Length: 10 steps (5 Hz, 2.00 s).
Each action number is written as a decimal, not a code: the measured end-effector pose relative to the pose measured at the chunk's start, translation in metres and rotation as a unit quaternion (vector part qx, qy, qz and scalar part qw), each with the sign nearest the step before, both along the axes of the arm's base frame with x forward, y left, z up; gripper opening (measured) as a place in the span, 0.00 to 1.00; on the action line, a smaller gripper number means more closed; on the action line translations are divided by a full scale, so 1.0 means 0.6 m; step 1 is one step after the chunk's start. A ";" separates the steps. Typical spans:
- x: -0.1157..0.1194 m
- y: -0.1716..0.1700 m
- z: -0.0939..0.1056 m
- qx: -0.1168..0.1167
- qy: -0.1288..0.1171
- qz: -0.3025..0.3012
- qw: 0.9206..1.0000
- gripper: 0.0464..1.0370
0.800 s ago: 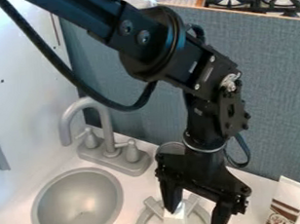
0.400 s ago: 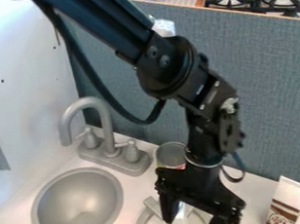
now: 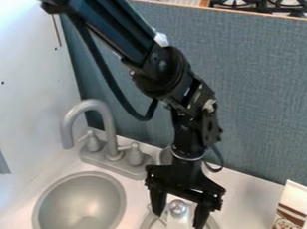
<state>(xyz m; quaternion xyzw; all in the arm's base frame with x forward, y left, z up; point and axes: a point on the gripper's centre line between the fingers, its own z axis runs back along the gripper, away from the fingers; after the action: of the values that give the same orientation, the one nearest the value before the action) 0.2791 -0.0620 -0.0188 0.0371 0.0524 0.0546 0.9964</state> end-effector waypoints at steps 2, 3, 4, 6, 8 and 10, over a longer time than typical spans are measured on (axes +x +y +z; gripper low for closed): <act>0.016 0.005 -0.021 -0.003 0.008 -0.005 1.000 0.96; 0.028 0.014 -0.036 -0.010 0.006 0.004 1.000 0.96; 0.036 0.014 -0.057 -0.020 0.007 0.006 1.000 0.91; 0.033 0.010 -0.059 -0.043 0.032 -0.020 0.998 0.59; -0.003 -0.006 0.007 -0.056 -0.006 -0.061 0.997 0.59; -0.026 -0.100 0.024 -0.082 0.000 -0.134 0.988 0.59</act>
<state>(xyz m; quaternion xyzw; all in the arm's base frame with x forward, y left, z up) 0.2638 -0.1219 -0.0045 -0.0377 0.0513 -0.0838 0.9944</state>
